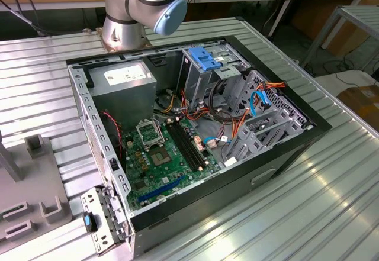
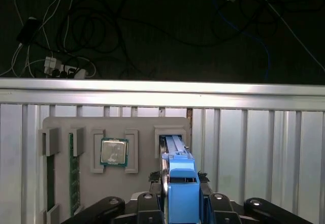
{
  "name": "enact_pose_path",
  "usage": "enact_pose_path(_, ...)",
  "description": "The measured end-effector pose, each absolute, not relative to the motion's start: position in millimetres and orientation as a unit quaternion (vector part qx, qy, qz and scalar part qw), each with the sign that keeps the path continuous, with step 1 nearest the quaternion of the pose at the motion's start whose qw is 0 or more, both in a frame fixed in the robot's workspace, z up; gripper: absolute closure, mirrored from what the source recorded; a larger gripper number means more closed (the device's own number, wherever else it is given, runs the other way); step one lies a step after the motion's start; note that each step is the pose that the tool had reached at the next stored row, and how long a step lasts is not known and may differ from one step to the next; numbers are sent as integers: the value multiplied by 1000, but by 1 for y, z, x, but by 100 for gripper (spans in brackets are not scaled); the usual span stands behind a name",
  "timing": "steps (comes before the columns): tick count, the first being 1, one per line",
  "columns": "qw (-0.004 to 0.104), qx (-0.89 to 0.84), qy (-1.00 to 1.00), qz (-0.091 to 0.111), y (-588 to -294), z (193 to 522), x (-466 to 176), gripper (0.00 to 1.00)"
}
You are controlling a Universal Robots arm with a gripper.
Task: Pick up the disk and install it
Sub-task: 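Pick up the disk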
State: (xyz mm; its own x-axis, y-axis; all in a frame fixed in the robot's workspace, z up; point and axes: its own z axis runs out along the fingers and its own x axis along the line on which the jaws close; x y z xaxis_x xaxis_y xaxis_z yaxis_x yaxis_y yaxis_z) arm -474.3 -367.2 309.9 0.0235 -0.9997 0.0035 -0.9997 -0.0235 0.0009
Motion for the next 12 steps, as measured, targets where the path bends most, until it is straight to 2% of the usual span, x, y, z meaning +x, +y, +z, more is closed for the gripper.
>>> enact_pose_path(12, 2, 715, -699, 1, -367, 313, -474, 64)
